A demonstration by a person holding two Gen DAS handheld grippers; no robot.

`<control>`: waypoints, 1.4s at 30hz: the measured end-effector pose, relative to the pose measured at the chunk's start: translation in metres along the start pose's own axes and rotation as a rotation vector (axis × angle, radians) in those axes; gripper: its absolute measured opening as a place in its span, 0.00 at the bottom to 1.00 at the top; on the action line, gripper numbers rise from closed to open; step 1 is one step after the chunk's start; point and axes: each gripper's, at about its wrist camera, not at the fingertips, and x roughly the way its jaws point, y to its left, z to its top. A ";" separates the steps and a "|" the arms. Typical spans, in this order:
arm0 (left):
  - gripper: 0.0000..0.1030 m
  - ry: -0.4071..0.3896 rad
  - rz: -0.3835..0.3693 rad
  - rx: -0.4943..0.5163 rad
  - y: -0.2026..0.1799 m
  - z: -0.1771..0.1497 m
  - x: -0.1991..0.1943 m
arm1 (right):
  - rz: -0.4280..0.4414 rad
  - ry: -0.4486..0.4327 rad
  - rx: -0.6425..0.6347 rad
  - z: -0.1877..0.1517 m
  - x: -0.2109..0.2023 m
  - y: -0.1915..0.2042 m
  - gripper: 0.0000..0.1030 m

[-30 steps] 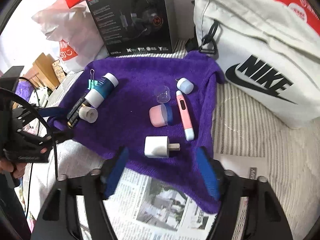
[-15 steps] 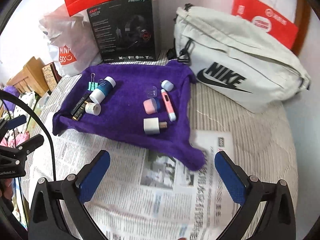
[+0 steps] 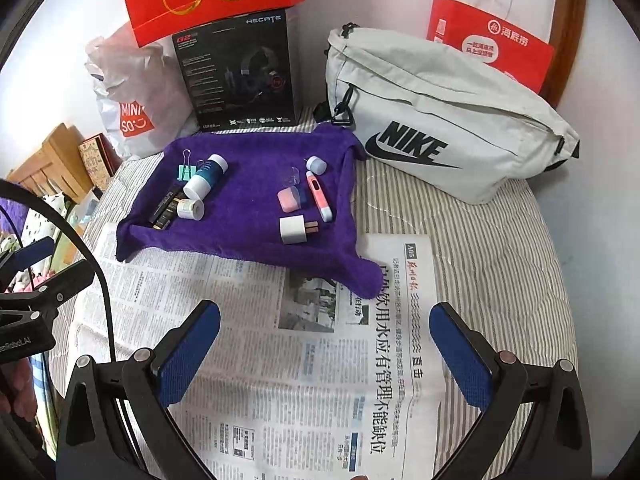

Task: Organize rigid objects

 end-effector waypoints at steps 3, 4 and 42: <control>0.99 0.001 -0.001 -0.007 0.003 -0.001 -0.002 | -0.003 -0.001 0.015 -0.001 -0.003 -0.001 1.00; 0.99 0.002 0.001 -0.009 0.004 -0.002 -0.002 | -0.003 -0.003 0.016 -0.002 -0.004 -0.002 1.00; 0.99 0.015 0.011 0.002 0.013 -0.005 -0.005 | 0.001 -0.014 0.021 -0.007 -0.012 0.006 1.00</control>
